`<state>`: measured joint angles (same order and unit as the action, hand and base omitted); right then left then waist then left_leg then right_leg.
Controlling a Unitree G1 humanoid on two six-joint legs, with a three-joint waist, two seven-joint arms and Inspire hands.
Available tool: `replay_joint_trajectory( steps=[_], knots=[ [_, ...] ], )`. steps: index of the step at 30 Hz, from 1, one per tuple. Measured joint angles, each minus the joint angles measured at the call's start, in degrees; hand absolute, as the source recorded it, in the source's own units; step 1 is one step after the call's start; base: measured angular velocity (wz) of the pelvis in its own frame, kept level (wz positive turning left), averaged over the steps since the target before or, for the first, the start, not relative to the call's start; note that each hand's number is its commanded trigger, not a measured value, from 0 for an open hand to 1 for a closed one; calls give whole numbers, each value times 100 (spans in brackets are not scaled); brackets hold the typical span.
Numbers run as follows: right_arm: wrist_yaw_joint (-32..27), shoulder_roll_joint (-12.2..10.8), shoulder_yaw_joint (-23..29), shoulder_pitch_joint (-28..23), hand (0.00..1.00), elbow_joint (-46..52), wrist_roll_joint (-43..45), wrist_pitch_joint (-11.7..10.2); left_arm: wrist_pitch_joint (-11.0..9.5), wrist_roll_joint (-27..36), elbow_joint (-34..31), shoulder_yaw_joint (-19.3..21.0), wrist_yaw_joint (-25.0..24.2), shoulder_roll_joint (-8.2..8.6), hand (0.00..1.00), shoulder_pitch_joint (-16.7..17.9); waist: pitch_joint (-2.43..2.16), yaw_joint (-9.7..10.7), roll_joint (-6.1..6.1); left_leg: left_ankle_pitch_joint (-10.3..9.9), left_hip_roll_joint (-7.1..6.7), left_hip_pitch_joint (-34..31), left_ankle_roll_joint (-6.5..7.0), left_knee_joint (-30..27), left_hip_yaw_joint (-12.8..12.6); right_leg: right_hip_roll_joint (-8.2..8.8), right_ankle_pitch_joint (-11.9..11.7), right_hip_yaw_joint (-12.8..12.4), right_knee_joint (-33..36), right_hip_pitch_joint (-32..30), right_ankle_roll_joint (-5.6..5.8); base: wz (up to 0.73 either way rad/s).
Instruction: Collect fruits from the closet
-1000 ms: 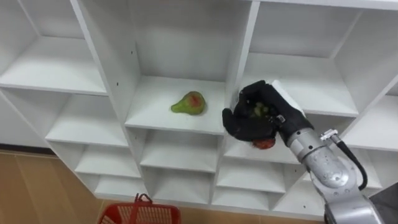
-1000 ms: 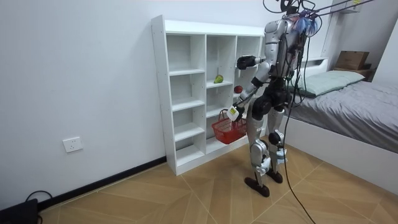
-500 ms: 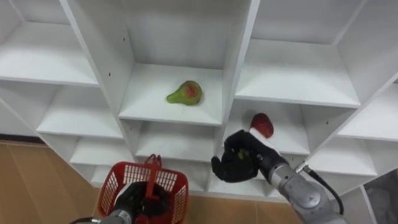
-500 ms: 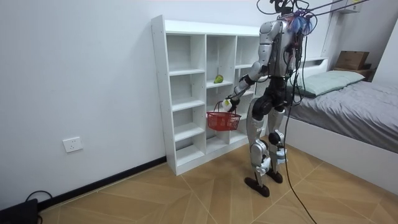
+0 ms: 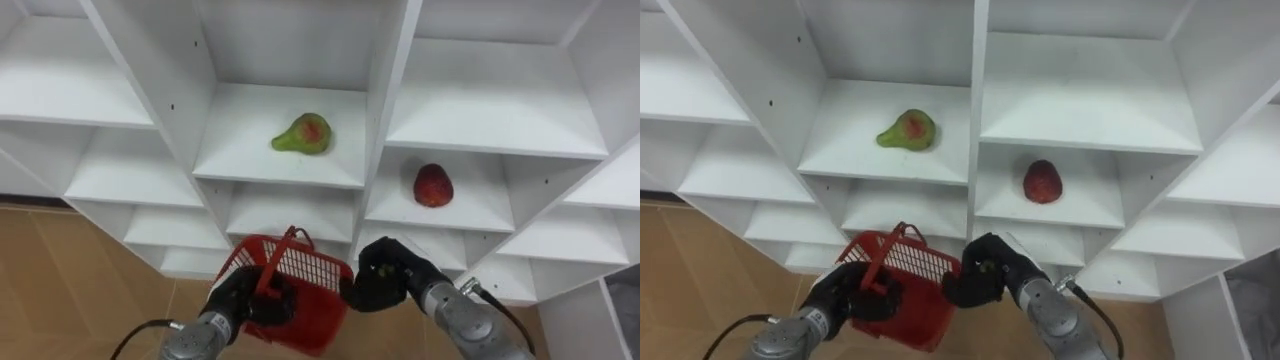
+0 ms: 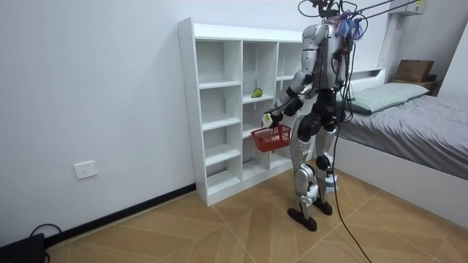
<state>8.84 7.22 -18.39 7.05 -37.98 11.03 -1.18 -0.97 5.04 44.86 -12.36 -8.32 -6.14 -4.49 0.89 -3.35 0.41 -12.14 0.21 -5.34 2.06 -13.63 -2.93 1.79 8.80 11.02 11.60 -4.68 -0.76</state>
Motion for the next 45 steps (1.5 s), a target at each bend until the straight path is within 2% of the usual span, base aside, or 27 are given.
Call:
replay_joint_trajectory(
  steps=[7, 13, 18, 24, 38, 45],
  knots=[
    [-149, -36, -79, 68, 100, -185, -2, -48, -36, -1, 0, -302, -206, 35, 100, -66, 17, 3, 29, 11, -6, -172, 5, -30, 18, 11, -1, 22, 18, -147, -2, 1],
    [-369, -39, -251, 71, 100, -259, -205, -134, -175, 71, 0, -495, -276, 28, 100, -92, 32, 1, 56, 12, -8, -339, 5, -100, 15, 14, -4, 32, 26, -284, -6, 1],
    [-511, -113, -299, 232, 100, -549, -792, -222, -202, 221, 0, -785, -374, 45, 100, -119, 32, 3, 74, 13, -5, -483, 4, -116, 16, 10, -8, 59, 28, -411, -13, 0],
    [-650, -117, -298, 421, 100, -679, -1187, -247, -202, 220, -10, -819, -442, 44, 100, -274, 49, 3, 119, 14, -4, -517, 4, -108, 16, 8, -11, 65, 21, -451, -15, 0],
    [-673, -237, -352, 589, 100, -801, -1530, -240, -158, 206, -208, -1051, -488, 35, 100, -275, 48, 11, 120, 16, 0, -543, 1, -101, -13, -18, -11, 26, 21, -495, -15, -1],
    [-671, -275, -527, 656, 100, -1204, -1749, -245, -149, 216, -207, -1173, -489, 21, 100, -273, 48, 16, 120, 16, 0, -506, 1, -105, -5, -20, -11, 76, 23, -441, -15, 2]
  ],
)
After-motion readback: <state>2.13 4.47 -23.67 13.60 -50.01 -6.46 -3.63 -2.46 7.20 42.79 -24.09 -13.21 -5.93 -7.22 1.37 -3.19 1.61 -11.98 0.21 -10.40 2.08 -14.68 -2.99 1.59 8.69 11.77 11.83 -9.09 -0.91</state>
